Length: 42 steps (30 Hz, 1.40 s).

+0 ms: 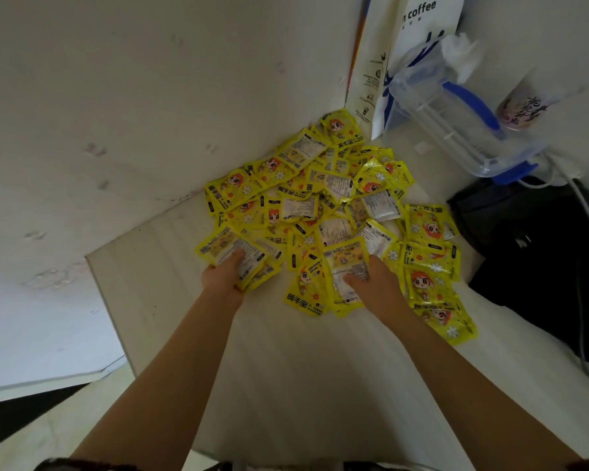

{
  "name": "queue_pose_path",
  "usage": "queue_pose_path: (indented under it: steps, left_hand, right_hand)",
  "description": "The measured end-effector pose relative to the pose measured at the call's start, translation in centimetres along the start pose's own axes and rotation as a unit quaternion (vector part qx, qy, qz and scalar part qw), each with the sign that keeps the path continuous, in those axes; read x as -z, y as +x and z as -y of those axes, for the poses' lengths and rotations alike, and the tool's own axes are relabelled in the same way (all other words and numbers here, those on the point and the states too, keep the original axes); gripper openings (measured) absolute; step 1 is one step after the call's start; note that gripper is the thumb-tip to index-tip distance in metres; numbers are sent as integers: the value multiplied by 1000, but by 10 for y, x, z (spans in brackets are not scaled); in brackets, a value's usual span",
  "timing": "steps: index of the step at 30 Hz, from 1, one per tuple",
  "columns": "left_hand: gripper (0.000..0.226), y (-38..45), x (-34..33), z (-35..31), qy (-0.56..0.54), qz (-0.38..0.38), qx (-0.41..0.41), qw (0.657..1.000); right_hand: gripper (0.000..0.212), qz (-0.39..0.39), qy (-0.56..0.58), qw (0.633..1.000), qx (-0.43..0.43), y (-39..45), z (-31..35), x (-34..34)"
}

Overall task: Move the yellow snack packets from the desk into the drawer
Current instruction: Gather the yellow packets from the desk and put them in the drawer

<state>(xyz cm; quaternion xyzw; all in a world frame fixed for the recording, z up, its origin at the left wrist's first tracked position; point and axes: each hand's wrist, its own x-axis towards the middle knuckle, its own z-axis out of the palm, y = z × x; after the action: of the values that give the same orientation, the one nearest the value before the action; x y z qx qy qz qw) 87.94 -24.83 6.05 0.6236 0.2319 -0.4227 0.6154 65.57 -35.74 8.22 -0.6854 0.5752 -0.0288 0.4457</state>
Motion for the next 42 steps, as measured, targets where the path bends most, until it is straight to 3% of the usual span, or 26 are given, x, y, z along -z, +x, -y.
queue_pose_path:
  steps: [10, 18, 24, 33, 42]
  left_hand:
    - [34, -54, 57, 49, 5, 77, -46, 996]
    - [23, -96, 98, 89, 148, 138, -113, 973]
    - [13, -111, 147, 107, 231, 183, -115, 949]
    - [16, -144, 223, 119, 304, 274, -98, 907]
    - [21, -190, 246, 174, 416, 373, -84, 825]
  right_hand:
    - [35, -33, 155, 987, -34, -63, -38, -6]
    - [31, -93, 183, 977, -59, -136, -66, -20]
    - [30, -165, 181, 964, -106, -201, -84, -58]
    - [24, -271, 285, 904, -168, -330, -99, -121]
    - [25, -362, 335, 836, -241, -440, -160, -143]
